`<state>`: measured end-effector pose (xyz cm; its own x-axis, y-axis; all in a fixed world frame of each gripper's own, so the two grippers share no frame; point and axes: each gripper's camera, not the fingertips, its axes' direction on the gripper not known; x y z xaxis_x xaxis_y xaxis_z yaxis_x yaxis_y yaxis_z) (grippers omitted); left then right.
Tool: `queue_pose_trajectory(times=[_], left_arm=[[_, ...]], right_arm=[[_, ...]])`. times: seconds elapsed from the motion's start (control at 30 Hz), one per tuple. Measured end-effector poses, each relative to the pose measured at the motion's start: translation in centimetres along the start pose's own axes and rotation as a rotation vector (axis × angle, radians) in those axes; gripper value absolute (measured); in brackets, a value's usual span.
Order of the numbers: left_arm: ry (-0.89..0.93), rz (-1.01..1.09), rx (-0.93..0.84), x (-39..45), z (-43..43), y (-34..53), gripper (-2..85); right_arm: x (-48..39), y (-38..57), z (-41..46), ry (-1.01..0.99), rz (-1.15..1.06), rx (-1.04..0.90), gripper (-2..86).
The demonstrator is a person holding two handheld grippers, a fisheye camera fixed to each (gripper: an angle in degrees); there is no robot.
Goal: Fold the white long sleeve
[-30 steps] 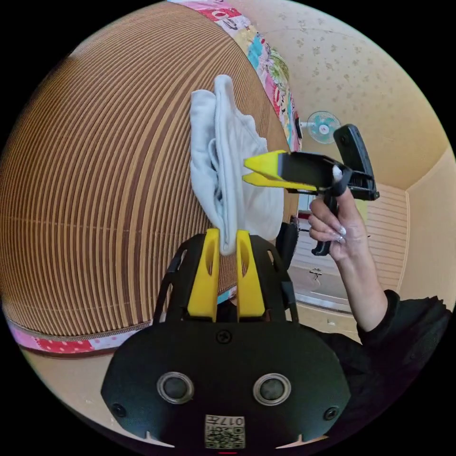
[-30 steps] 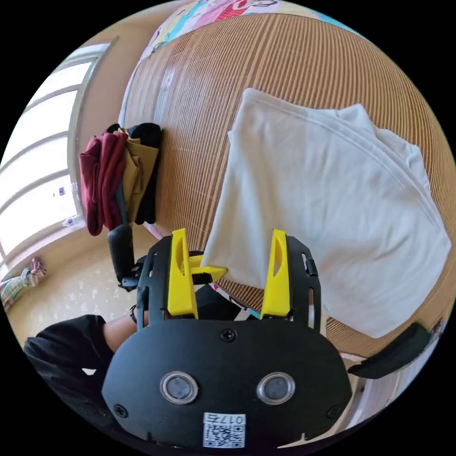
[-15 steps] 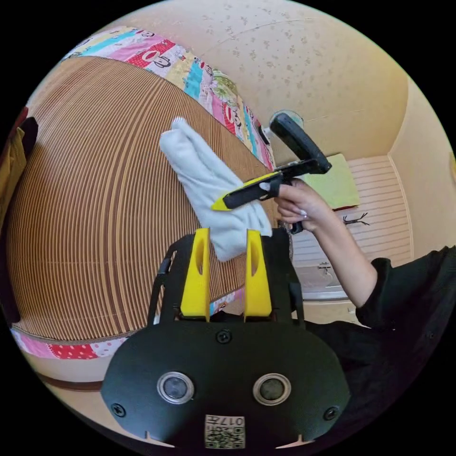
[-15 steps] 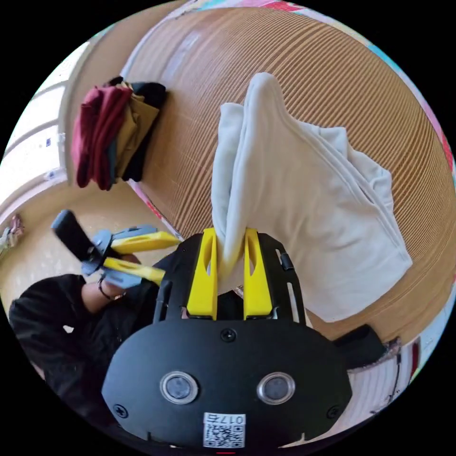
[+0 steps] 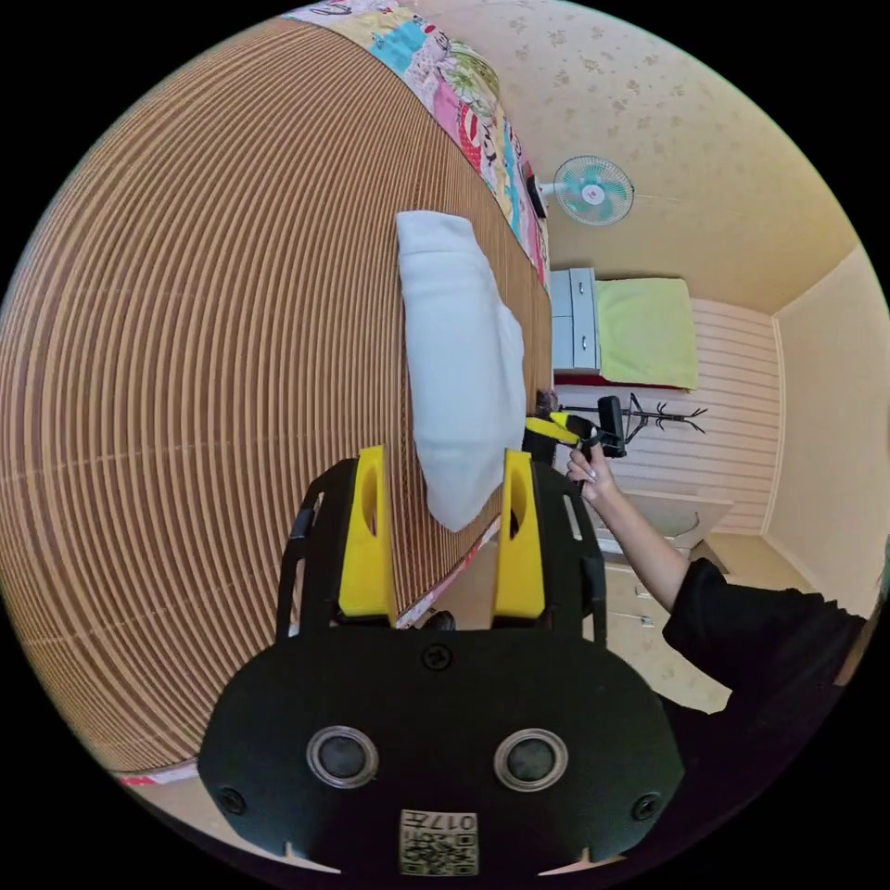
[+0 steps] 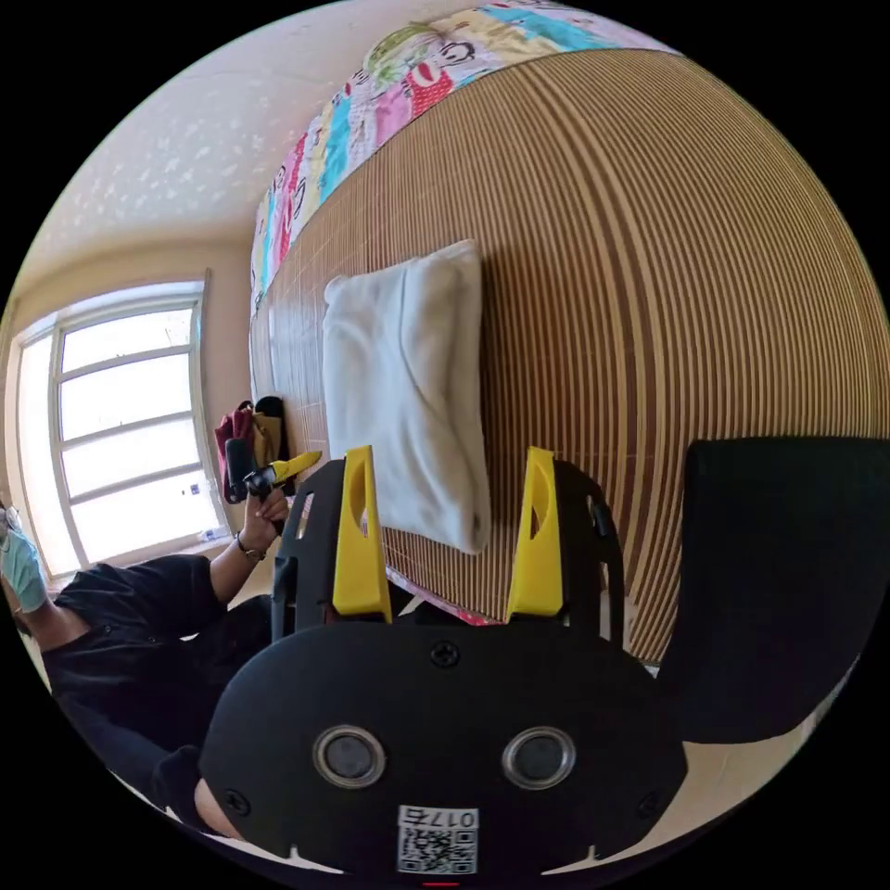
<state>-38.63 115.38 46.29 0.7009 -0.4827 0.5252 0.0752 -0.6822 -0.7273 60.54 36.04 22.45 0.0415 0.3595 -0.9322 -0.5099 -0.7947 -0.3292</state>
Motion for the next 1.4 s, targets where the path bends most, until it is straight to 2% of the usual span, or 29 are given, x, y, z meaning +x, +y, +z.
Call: queue_pose_trajectory(times=[0.1,0.2,0.23,0.27,0.37,0.43,0.53,0.73,0.93,1.0,1.1,1.13,1.23,1.33,1.4], left_arm=[[0.033,-0.028,-0.027,-0.9,2.8,-4.4,19.8],[0.09,-0.039,-0.153,-1.7,6.2,-7.9,20.2],[0.121,-0.043,-0.246,-2.1,8.1,-8.8,19.4],[0.106,-0.069,-0.296,-2.3,9.3,-9.2,18.7],[0.056,-0.065,-0.291,-1.9,8.8,-9.0,16.5],[0.051,-0.074,-0.359,-1.7,8.9,-8.3,15.8],[0.105,-0.073,-0.48,-0.4,9.7,-5.7,14.7],[0.168,-0.008,-0.54,8.7,13.6,-0.7,14.2],[0.282,0.175,-0.591,23.2,22.9,-1.4,14.9],[0.261,0.25,-0.617,27.4,26.8,-2.4,15.7],[0.141,0.407,-0.643,33.7,32.4,-3.7,16.8],[0.05,0.466,-0.679,35.4,34.2,-3.7,16.7],[-0.186,0.56,-0.884,36.0,37.7,-2.7,14.7],[-0.453,0.54,-1.03,31.4,36.6,-0.8,13.5],[-0.569,0.464,-1.061,27.4,33.4,0.2,12.8]], right_arm=[[1.8,-0.5,2.7,-0.171,0.016,-0.006,22.0],[0.9,-0.9,6.6,-0.301,-0.013,-0.049,20.5],[0.0,-0.8,8.1,-0.328,-0.01,-0.055,19.2],[-0.4,-0.6,8.6,-0.324,-0.001,-0.044,18.7],[-1.9,1.5,9.3,-0.317,0.044,0.009,17.1],[-2.6,3.7,10.1,-0.386,0.058,-0.071,15.9],[-3.8,7.1,9.5,-0.384,0.024,-0.096,14.8],[-6.1,15.1,2.0,-0.412,-0.075,-0.089,12.6],[-6.9,19.3,-13.0,-0.261,-0.144,0.041,12.0],[-5.8,20.0,-18.1,-0.133,-0.125,0.08,12.4],[-3.7,21.5,-23.0,0.125,0.079,0.129,12.6],[-3.6,22.2,-24.0,0.182,0.123,0.163,12.3],[-2.9,26.8,-26.0,0.422,0.383,0.32,8.5],[-1.5,28.5,-22.5,0.348,0.5,0.328,7.5],[-0.4,28.7,-16.0,0.104,0.487,0.298,5.8]])
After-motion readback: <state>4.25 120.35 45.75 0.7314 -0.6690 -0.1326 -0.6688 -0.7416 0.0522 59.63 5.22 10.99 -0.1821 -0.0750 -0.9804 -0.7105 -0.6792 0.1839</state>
